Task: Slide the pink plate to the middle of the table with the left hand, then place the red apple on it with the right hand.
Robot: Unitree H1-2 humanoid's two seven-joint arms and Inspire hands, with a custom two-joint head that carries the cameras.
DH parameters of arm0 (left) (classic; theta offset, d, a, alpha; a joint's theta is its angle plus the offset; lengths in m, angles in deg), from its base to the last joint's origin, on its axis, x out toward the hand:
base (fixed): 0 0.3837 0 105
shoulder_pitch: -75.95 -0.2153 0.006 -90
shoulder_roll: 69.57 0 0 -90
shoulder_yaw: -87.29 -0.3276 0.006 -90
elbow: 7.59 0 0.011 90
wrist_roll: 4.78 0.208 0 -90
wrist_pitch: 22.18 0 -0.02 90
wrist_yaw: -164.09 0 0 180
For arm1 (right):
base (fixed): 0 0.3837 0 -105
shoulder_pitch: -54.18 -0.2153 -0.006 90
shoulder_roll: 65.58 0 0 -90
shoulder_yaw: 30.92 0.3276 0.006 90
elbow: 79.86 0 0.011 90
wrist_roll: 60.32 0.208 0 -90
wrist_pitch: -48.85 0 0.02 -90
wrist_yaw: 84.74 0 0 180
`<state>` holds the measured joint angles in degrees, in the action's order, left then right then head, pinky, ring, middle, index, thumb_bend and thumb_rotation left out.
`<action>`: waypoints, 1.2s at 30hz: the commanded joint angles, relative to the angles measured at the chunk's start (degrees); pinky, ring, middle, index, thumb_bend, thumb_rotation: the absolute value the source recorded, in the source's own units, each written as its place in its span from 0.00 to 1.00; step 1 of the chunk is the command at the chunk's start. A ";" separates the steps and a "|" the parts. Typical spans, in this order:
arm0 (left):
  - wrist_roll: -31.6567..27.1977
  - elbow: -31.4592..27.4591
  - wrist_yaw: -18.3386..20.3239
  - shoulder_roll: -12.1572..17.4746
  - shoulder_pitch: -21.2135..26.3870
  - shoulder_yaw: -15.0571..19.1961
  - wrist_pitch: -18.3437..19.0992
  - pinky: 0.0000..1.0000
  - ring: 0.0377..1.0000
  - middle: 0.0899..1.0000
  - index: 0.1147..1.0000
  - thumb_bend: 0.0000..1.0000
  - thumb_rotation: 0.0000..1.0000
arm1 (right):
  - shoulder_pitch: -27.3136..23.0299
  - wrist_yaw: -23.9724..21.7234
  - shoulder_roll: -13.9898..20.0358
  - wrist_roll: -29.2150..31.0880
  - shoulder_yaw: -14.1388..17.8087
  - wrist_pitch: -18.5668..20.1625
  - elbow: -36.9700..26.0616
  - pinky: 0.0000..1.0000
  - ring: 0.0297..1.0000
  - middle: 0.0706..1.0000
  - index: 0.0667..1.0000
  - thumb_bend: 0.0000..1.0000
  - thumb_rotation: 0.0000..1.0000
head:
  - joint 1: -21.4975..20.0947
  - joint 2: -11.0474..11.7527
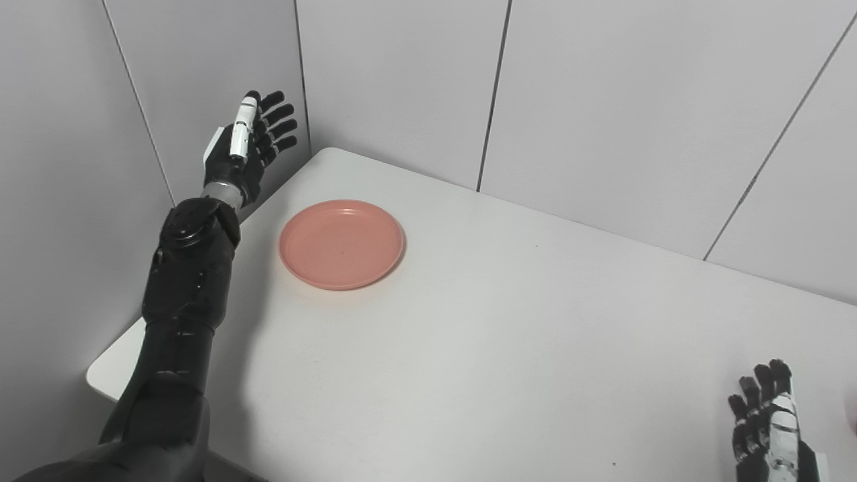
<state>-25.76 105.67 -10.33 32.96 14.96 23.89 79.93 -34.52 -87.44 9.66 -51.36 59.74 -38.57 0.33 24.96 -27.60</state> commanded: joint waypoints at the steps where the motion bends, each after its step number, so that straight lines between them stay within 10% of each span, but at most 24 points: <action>1: -0.48 -0.02 1.20 2.74 1.80 0.32 -3.02 0.83 0.84 0.84 0.80 0.28 1.00 | -1.22 -0.15 0.19 0.00 0.08 0.44 -2.38 1.00 1.00 1.00 1.00 0.03 1.00 | -0.08 -0.03; 36: -2.16 9.19 4.25 1.61 0.22 -0.24 -4.32 0.84 0.85 0.85 0.83 0.29 1.00 | -1.24 -0.36 0.44 1.08 0.22 2.32 -4.14 1.00 1.00 1.00 1.00 0.01 1.00 | 0.04 -0.88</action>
<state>-27.03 115.96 -6.92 32.99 13.08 23.55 78.02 -34.52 -87.43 9.88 -50.64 59.87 -36.78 -1.31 25.05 -28.48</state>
